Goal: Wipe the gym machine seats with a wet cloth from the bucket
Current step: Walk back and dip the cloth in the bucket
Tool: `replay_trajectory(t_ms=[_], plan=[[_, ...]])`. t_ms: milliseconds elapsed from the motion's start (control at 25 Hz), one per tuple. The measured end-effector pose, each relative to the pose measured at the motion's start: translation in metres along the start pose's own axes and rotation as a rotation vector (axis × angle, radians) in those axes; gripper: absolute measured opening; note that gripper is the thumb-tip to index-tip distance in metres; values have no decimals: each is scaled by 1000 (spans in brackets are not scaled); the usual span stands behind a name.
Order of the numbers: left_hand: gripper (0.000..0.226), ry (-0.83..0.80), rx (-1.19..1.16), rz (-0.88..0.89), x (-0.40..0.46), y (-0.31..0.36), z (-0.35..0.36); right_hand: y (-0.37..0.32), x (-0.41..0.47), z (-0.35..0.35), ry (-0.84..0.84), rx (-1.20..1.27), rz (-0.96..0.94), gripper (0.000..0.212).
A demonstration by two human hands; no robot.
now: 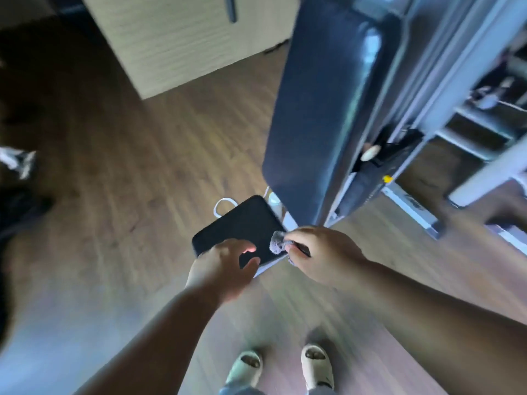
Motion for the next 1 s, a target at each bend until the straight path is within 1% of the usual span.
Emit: replay_trajectory(t_ms=[120, 240, 320, 400, 440, 520, 600, 720, 880, 1000], plan=[[33, -129, 76, 229, 27, 35, -2, 17, -31, -14, 120, -9, 231, 25], [31, -199, 162, 504, 32, 87, -4, 19, -88, -25, 216, 1, 448, 27], [33, -274, 190, 708, 15, 129, 6, 14, -148, -27, 311, 9, 608, 24], [32, -344, 198, 858, -17, 165, 21, 2, -215, -24, 393, 27, 756, 18], [32, -381, 209, 939, -39, 182, 33, -5, -252, -20, 430, 32, 839, 18], [32, -447, 227, 1122, -97, 213, 58, -22, -329, -7, 496, 31, 1018, 23], [33, -507, 207, 1292, -161, 237, 81, -45, -400, 9, 586, 45, 1167, 23], [30, -583, 229, 1514, -273, 262, 113, -94, -505, 38, 682, 85, 1392, 23], [30, -667, 243, 1747, -434, 268, 150, -172, -637, 75, 769, 104, 1580, 18], [29, -727, 197, 1874, -568, 254, 179, -239, -749, 111, 801, 76, 1709, 25]])
Point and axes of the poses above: each hand's wrist, its own x-axis towards the middle knuckle, its own z-axis out of the palm, y = z × x, the point moved 3 cm from there along x, towards the middle knuckle, and after that the axes turned 4 degrees about -x, right-handed, at the moved point
